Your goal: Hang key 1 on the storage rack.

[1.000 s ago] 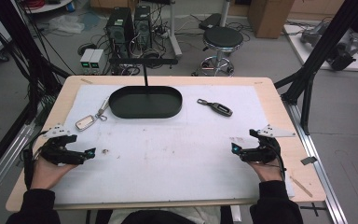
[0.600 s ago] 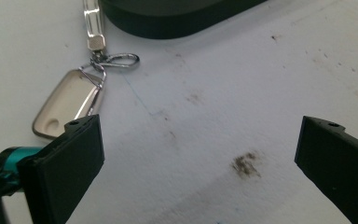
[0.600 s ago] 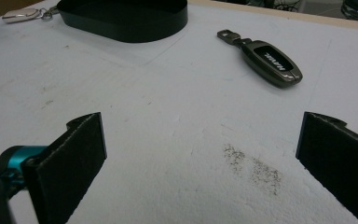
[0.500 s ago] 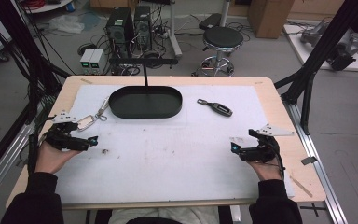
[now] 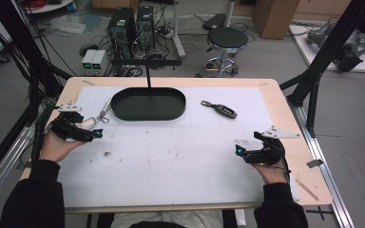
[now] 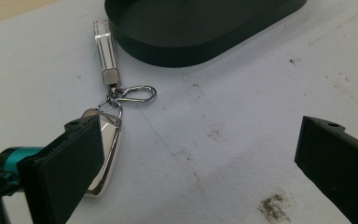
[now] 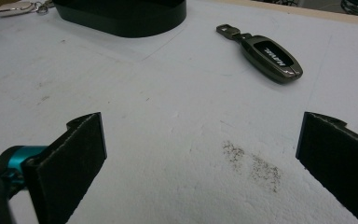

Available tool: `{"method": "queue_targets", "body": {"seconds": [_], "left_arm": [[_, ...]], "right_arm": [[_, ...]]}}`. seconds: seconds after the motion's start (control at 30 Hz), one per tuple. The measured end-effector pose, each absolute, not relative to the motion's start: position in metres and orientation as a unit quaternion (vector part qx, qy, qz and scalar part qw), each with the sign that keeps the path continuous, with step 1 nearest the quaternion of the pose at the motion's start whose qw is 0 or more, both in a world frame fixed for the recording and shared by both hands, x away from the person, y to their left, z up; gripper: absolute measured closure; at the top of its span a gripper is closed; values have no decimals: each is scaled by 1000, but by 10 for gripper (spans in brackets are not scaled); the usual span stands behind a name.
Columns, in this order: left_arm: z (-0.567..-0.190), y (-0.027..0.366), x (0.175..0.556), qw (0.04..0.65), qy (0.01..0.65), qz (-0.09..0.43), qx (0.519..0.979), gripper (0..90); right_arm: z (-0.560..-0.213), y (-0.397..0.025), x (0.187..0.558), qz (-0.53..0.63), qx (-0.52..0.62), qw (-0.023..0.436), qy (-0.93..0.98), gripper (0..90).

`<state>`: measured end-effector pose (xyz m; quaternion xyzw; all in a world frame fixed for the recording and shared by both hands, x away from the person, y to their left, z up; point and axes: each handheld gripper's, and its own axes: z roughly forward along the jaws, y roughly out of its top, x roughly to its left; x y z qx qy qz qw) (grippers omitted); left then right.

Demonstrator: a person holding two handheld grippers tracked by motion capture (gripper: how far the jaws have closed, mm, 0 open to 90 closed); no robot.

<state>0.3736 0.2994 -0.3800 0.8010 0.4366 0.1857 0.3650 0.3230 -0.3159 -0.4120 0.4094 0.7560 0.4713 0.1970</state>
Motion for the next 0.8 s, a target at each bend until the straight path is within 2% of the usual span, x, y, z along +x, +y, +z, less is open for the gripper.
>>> {"method": "queue_targets", "body": {"seconds": [0.37,0.8], "left_arm": [[-374,302,404,348,434,184,810,18],[-380,310,439,340,445,150,815,18]], "right_arm": [[-413,-315,323,466,414,195,757,8],[-415,-311,324,453,413,194,766,8]]}}
